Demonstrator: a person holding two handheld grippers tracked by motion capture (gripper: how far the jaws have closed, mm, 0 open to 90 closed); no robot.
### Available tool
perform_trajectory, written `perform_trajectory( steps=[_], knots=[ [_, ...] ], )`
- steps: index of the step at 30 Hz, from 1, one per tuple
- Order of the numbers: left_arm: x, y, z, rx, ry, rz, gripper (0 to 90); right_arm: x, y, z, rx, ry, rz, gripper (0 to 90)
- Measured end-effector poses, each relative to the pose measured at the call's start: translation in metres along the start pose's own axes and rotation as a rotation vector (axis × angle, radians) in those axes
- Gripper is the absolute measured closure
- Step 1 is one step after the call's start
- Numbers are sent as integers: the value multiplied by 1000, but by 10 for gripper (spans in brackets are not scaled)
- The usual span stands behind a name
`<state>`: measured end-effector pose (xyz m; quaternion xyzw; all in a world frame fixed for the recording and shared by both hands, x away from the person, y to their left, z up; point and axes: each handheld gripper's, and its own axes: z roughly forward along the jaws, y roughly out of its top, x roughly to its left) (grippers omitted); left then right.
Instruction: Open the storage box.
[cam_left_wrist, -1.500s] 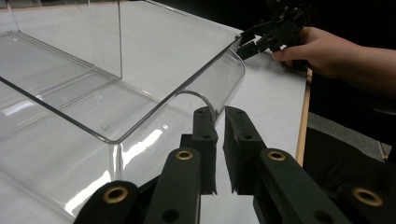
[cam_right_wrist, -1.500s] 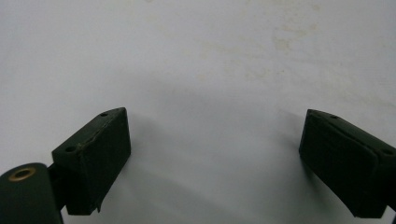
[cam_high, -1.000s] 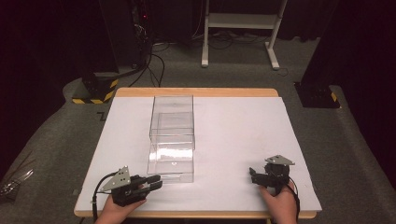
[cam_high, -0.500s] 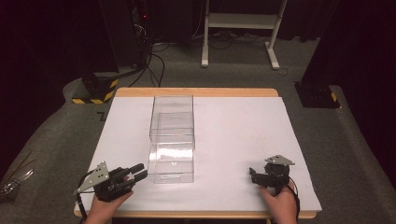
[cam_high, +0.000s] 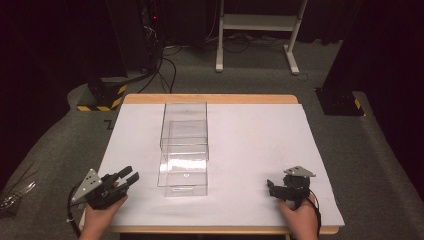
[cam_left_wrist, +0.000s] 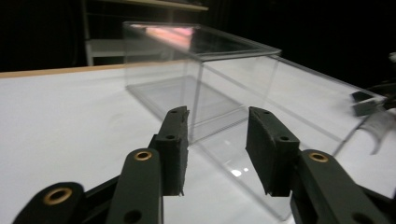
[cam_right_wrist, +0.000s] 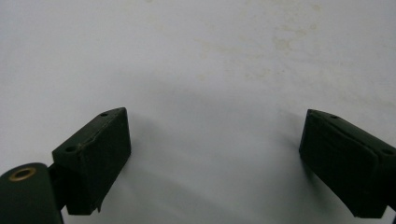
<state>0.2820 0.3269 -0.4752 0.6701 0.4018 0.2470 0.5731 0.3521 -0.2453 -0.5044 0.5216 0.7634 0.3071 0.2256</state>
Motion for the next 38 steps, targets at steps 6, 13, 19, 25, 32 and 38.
perform_trajectory(
  steps=[6, 13, 19, 25, 32, 38],
  knots=[
    [8, -8, 5, 87, 108, 16, 503, 0, 0, 0, 0, 0, 1, 90],
    [7, -19, 25, 287, 244, 95, 409, 0, 0, 0, 0, 1, -1, 90],
    [8, -21, 36, 390, 258, 80, 366, 0, 0, 0, 0, 0, 0, 90],
    [11, -22, 45, 488, 261, 37, 256, 0, 0, 0, 0, 0, 0, 90],
    [11, -22, 45, 486, 259, 32, 256, 0, 0, 0, -1, -1, -1, 90],
    [11, -22, 45, 485, 259, 33, 257, 0, 0, 0, 0, 0, 0, 90]
  ],
)
